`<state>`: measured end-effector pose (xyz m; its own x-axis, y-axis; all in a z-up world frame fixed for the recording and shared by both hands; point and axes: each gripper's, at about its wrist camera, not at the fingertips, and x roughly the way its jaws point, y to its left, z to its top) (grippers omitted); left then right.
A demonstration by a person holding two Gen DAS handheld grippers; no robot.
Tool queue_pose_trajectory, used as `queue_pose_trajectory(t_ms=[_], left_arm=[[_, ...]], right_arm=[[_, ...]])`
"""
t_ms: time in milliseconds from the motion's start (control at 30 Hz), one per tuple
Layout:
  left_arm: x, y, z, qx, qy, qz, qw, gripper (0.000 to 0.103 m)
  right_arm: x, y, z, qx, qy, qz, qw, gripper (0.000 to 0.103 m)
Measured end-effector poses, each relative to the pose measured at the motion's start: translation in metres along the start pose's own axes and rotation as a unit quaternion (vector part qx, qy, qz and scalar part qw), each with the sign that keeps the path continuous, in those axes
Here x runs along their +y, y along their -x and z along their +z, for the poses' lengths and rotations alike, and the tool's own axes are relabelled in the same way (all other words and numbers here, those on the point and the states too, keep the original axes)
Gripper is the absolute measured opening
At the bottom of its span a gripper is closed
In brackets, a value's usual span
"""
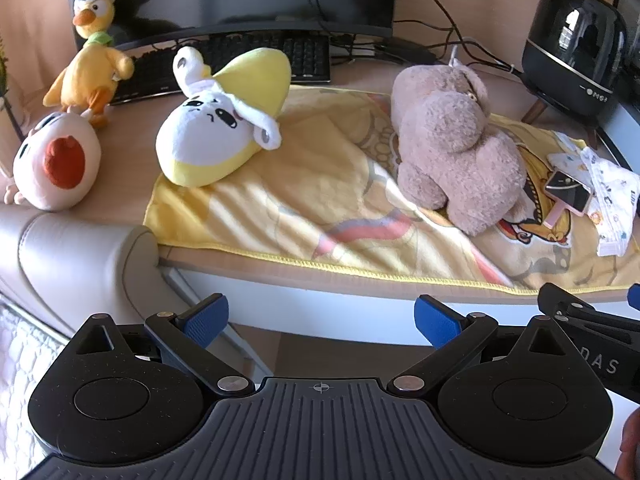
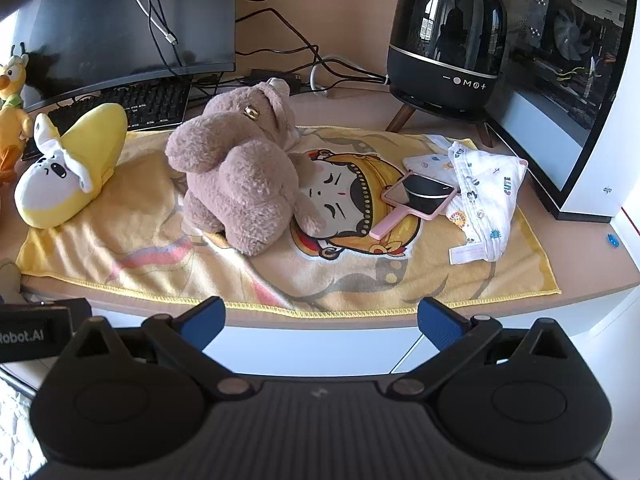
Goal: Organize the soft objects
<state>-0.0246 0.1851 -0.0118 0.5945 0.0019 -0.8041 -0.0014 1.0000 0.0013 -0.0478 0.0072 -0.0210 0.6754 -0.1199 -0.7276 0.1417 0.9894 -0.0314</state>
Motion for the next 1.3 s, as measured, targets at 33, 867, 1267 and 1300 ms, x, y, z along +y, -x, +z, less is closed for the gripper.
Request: queue_pose_trajectory(t_ms=[33,867,1267,1300], left_arm=[[0.000,0.000,0.000,-0.001,-0.002,0.000,1.0000,0.102],[0.004,0.025,0.004,-0.011,-0.029,0.001,0.9995,0.102],[-0.005,0.025,-0.004,-0.001,-0.036,-0.008,0.9993,0.102],[-0.004,0.026,-0.004,-0.001,-0.036,-0.007,0.9993,0.102]], right_arm=[[0.000,0.000,0.000,0.000,0.000,0.000,1.000,0.103],[0.006,0.018,-0.003,0.010,-0.009,0.001,1.000,0.103],[0.004,0.018,-0.011,0.024,-0.014,-0.004,1.000,0.103],[0.003,0.017,-0.010,0.023,-0.014,-0.004,1.000,0.103]])
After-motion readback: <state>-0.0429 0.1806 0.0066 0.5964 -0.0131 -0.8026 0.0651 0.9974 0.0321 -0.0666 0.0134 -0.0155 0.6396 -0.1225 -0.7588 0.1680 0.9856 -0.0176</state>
